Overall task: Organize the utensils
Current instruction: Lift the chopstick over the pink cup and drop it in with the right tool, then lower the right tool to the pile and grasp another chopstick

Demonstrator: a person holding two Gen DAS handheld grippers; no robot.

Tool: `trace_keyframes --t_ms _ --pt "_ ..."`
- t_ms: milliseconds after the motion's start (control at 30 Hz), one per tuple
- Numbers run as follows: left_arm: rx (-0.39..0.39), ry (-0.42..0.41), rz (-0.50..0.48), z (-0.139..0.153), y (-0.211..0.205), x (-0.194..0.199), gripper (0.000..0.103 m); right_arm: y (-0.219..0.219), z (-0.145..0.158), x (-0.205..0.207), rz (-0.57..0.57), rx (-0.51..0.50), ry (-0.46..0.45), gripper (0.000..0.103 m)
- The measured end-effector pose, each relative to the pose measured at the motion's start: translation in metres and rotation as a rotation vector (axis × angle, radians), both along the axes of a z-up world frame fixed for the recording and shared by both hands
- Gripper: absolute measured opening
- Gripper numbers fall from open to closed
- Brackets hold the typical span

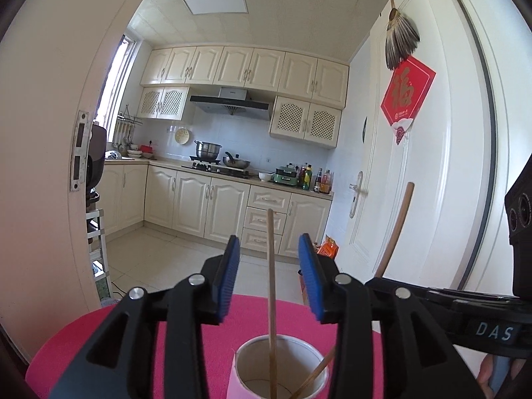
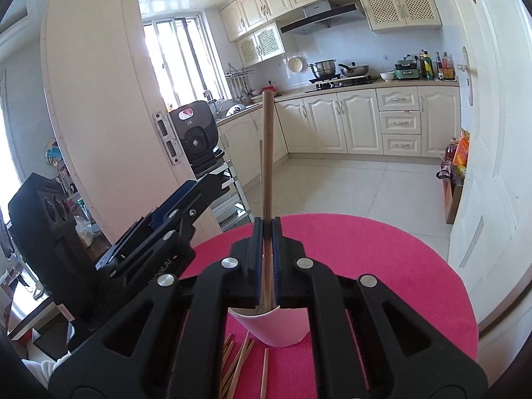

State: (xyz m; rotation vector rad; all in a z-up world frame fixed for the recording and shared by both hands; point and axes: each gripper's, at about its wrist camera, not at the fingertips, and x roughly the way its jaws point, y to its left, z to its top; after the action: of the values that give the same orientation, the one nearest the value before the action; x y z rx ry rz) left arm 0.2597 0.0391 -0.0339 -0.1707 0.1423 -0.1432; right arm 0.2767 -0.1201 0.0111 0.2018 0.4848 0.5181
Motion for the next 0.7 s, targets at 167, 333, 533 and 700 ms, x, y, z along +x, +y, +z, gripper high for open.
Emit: trace_keyframes --t_ms 167,333,533,700 --pt "0.030 0.040 -0.008 0.004 -0.001 -0.010 0.049 0.002 0.001 -0.005 -0.010 0.003 0.006 0.006" --pt "0.054 0.056 -0.013 0.006 -0.002 -0.022 0.054 0.001 0.001 -0.009 -0.025 0.004 0.006 0.006" --pt "0.056 0.079 -0.016 0.013 0.002 -0.039 0.062 -0.003 0.005 -0.017 -0.066 -0.011 0.011 0.012" --pt "0.060 0.109 -0.018 0.018 0.010 -0.057 0.064 -0.009 0.014 -0.035 -0.093 -0.011 -0.014 0.030"
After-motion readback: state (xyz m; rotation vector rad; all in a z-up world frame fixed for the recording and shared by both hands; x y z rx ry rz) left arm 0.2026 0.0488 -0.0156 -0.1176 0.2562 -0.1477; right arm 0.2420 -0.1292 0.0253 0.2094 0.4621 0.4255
